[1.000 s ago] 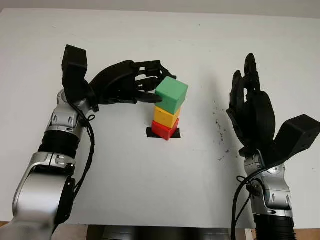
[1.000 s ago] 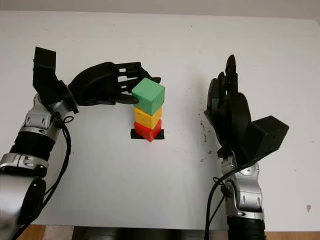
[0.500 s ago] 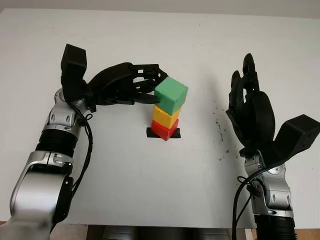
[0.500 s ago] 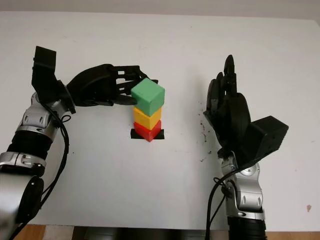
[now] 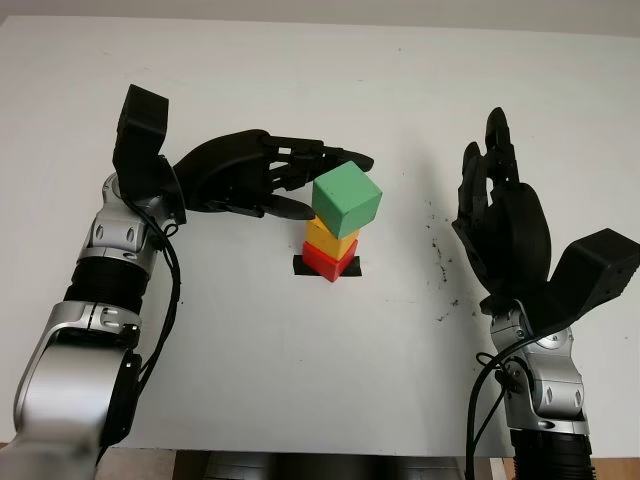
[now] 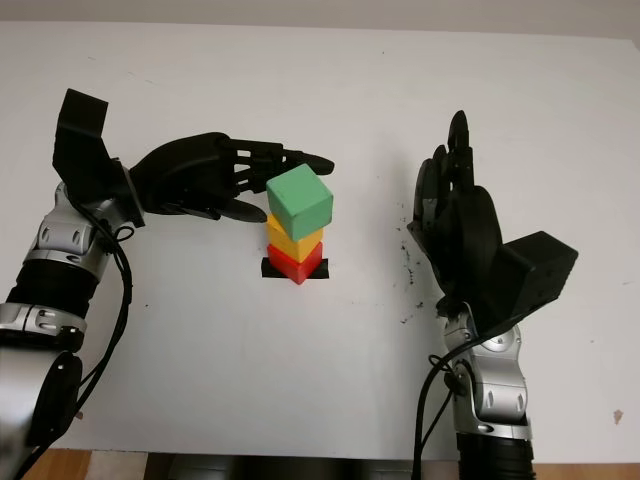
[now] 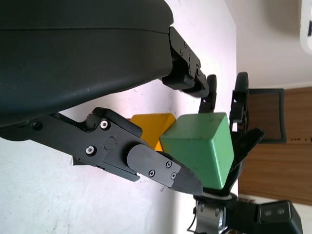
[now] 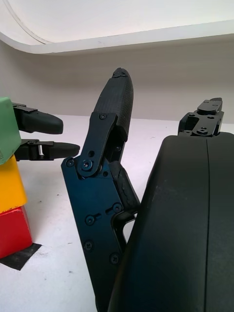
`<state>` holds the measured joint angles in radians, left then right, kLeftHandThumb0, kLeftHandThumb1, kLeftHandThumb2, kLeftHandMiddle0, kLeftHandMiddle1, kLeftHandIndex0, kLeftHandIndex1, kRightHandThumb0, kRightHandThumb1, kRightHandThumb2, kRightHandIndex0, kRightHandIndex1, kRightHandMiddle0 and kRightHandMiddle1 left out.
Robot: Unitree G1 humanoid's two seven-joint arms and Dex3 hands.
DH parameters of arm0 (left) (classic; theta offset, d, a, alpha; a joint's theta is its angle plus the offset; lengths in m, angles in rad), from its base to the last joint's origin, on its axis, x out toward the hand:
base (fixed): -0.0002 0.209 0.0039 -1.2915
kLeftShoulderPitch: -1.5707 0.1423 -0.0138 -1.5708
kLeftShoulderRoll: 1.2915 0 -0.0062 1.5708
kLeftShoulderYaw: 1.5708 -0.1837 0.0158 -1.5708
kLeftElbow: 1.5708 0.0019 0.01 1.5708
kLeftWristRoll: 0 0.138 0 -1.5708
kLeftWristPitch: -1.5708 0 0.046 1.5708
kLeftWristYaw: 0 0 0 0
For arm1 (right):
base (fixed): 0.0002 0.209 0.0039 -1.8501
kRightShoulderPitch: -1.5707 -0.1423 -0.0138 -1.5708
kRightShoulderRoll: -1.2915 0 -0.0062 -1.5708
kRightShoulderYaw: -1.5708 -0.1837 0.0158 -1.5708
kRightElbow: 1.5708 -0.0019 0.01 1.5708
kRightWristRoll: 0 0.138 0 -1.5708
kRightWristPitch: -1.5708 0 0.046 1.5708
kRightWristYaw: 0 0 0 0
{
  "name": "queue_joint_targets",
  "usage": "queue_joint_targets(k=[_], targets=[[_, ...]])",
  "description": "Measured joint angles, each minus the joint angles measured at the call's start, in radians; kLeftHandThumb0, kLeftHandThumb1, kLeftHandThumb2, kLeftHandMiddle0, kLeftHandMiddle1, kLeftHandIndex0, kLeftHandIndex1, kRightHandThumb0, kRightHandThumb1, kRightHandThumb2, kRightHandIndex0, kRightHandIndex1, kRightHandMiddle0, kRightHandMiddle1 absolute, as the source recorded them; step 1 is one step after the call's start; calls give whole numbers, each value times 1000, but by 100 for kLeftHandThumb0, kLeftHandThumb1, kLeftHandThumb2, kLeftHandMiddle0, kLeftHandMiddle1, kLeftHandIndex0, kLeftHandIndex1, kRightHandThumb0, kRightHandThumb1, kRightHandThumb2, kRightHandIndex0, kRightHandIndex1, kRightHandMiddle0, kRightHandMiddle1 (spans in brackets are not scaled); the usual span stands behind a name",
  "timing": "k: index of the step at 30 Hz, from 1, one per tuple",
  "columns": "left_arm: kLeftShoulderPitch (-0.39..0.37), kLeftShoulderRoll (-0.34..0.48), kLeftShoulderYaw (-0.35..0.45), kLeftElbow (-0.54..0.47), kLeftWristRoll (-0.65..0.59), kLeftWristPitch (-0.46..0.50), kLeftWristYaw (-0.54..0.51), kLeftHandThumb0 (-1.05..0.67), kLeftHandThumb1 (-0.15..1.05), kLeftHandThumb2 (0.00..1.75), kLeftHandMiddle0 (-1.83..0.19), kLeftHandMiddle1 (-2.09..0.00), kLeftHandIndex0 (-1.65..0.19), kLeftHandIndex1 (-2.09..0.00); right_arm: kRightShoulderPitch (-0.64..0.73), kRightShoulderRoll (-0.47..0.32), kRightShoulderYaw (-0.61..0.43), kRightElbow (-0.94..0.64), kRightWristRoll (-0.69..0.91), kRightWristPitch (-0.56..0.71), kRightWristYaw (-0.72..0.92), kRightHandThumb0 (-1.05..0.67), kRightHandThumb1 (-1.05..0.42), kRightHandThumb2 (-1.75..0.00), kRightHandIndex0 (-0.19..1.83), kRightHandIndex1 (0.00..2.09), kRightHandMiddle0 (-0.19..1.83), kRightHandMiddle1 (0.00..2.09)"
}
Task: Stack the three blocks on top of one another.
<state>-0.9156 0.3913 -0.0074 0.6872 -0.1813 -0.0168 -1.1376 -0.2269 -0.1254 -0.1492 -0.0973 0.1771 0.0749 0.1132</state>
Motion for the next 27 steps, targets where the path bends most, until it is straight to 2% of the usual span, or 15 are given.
queue_joint_targets(k=[3, 6, 8, 10, 12, 14, 18, 20, 27], targets=[[4, 7, 7, -2, -3, -15, 3, -84, 89, 6, 19, -1, 11, -1, 0, 0, 0, 0, 0, 0, 0, -65, -105, -68, -19, 0, -19, 0], [19, 17, 33, -11, -31, -13, 25, -95, 101, 13, 19, 0, 18, 0, 0, 0, 0, 0, 1, 0, 1, -66, -105, -67, -19, 0, -19, 0], [35, 19, 73, -22, -70, 4, 59, -91, 104, 38, 19, 0, 19, 0, 1, 0, 1, 0, 2, 0, 3, -66, -105, -67, -19, 0, -19, 0], [59, 14, 127, -47, -120, 36, 125, -86, 105, 52, 19, 0, 19, 0, 1, 0, 1, 0, 2, 0, 4, -68, -105, -67, -19, 0, -19, 0], [89, 0, 180, -74, -156, 32, 207, -81, 105, 59, 19, 0, 19, 0, 2, 0, 3, 1, 0, 0, 5, -69, -105, -66, -19, 0, -19, 0], [116, -17, 217, -94, -174, 12, 276, -78, 105, 59, 19, 0, 19, 0, 2, 0, 3, 3, -1, 0, 5, -69, -105, -65, -19, 0, -19, 0], [176, -61, 259, -129, -165, -101, 460, -76, 105, 54, 19, 0, 19, 0, 2, 3, 5, 8, 3, 0, 4, -70, -105, -65, -19, 0, -19, 0], [208, -73, 271, -145, -159, -142, 519, -75, 105, 54, 19, 0, 19, 0, 2, 3, 4, 12, 3, 0, 3, -70, -105, -64, -19, 0, -19, 0], [322, -100, 287, -204, -164, -234, 584, -74, 105, 59, 19, 0, 19, 0, 3, 8, 5, 13, 18, 1, 2, -70, -105, -63, -19, 0, -19, 0]])
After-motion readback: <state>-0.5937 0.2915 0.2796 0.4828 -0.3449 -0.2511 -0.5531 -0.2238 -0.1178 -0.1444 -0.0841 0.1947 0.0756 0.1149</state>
